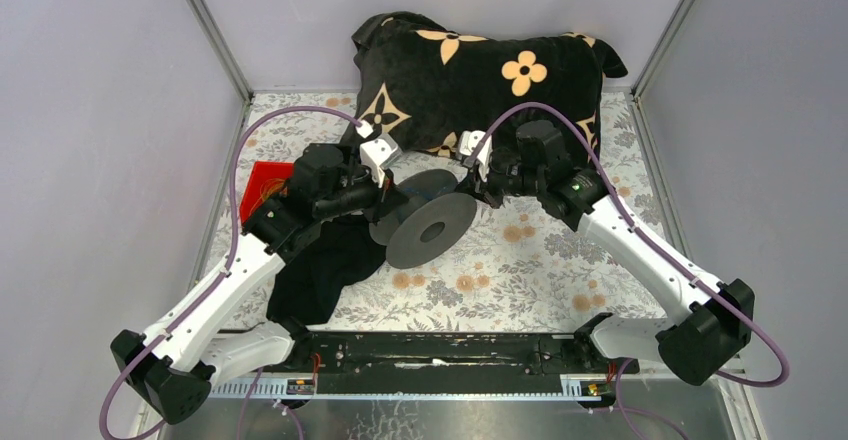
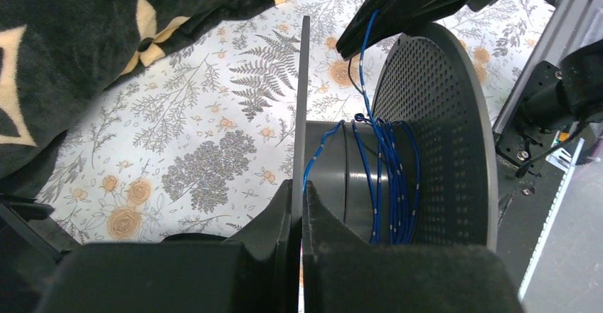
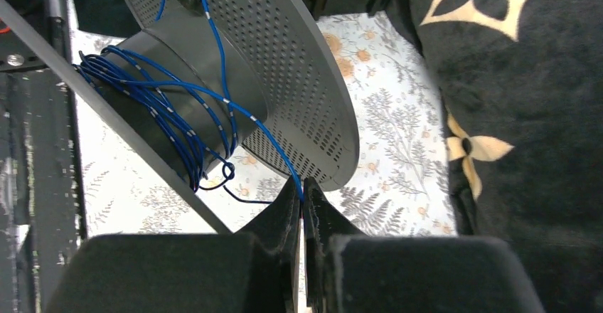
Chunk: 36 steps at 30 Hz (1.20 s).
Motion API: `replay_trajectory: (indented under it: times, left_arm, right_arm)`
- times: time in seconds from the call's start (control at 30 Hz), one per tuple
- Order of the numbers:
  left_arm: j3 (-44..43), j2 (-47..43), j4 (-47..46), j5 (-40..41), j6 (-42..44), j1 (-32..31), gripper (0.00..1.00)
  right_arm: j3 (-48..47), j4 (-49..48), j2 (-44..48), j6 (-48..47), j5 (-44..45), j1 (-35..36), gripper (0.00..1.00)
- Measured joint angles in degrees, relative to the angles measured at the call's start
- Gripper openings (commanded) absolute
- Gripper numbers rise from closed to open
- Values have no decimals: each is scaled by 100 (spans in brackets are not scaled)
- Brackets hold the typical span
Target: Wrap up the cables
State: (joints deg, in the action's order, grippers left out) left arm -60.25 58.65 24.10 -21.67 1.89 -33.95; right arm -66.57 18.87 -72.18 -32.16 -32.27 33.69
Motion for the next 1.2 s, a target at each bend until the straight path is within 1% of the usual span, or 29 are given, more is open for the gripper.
replay_trajectory:
  times: [0.17, 0.37, 0.57, 0.77, 1.0, 1.2]
  left_arm:
    - [0, 0, 37, -258, 2, 35, 0]
    - [0, -11, 37, -411, 7, 125, 0]
    - [-2, -11, 79, -632, 20, 157, 0]
    - [-140, 131, 122, -962, 9, 175, 0]
    - [-243, 256, 107, -1152, 2, 177, 0]
    - [-243, 258, 107, -1154, 0, 190, 0]
  right_arm:
    - [293, -201, 26, 273, -557, -184, 6]
    - [415, -203, 24, 389, -1447, -520, 11]
    - [422, -76, -107, 111, -2201, -590, 17]
    - [420, 234, -597, -103, -2826, -595, 19]
    - [409, 557, -874, -275, -3200, -592, 20]
    - [389, 599, -874, -291, -3130, -595, 27]
